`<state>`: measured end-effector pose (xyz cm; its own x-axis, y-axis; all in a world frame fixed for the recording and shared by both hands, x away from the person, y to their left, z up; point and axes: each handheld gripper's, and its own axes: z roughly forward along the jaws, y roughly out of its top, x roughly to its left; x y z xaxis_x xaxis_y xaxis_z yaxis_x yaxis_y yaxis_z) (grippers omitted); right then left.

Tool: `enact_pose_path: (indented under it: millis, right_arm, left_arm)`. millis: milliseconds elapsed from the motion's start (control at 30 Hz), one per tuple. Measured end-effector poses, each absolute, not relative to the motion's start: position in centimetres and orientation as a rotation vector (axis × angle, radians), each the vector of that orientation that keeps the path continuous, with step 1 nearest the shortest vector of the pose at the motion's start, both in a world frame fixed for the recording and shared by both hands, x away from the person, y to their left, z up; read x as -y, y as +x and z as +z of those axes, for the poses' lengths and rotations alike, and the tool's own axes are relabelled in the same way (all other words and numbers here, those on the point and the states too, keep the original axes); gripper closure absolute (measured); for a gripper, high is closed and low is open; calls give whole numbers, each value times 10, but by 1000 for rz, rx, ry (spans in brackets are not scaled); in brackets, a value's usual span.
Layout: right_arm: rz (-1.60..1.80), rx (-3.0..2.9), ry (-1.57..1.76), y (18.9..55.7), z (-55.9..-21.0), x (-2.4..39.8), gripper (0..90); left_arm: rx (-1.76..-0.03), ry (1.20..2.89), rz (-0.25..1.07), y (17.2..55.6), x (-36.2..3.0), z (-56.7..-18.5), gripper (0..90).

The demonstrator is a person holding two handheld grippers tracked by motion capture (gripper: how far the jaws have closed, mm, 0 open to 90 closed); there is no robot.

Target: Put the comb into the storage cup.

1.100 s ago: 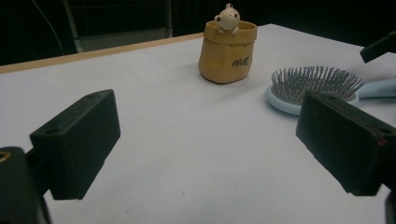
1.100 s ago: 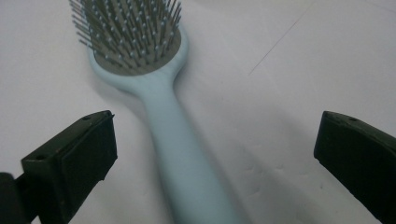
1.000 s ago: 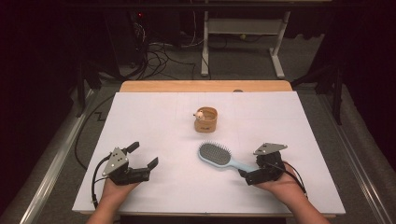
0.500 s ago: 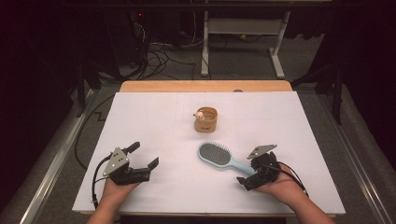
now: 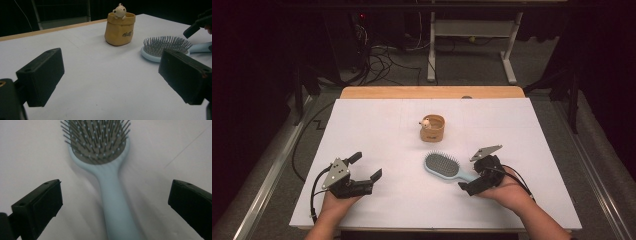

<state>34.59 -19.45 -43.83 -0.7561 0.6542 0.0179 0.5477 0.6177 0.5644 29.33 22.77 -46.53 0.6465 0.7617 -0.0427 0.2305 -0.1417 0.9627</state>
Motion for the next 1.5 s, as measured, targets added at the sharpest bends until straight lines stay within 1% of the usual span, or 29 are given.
enact_pose_path:
  millis: [233, 900, 1500]
  right_arm:
    - [818, -2677, 955, 357, -433, 179, 2]
    - [786, -2735, 890, 380, -434, 136, 2]
    - [691, -2800, 854, 392, -444, 117, 24]
  left_arm:
    - [-818, 1685, 561, 293, -228, -465, 72]
    - [-828, 1684, 569, 295, -230, -465, 72]
    - [-821, 1688, 577, 294, -229, -465, 72]
